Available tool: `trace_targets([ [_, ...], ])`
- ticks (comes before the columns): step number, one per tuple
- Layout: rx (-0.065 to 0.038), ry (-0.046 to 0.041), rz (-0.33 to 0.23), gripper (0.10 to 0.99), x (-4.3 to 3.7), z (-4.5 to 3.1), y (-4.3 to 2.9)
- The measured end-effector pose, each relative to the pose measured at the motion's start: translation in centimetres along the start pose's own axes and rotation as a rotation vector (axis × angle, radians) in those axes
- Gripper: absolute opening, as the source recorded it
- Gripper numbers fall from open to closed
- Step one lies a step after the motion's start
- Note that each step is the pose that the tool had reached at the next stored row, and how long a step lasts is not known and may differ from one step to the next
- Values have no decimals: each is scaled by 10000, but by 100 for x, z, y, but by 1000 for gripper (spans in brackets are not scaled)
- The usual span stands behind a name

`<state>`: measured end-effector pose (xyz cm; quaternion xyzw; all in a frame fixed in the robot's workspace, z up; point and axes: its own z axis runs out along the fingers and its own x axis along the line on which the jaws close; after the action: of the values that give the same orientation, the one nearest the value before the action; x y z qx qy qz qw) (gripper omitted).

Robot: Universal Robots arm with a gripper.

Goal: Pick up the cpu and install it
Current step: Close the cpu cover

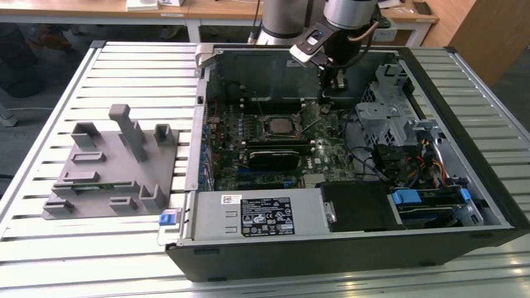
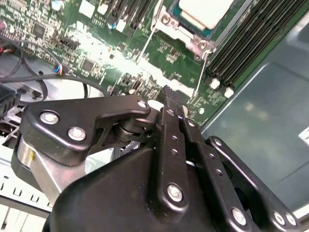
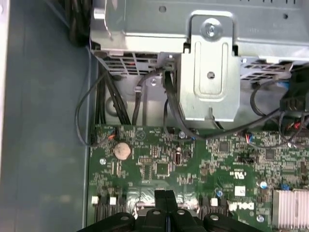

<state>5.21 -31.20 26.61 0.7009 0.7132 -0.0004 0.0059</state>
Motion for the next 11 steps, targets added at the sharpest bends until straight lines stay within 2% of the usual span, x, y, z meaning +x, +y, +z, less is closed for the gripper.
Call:
trace_targets([
  [6,5,-31,-11,106,22,52,115],
  [11,23,-41,-12,106,26,141,142],
])
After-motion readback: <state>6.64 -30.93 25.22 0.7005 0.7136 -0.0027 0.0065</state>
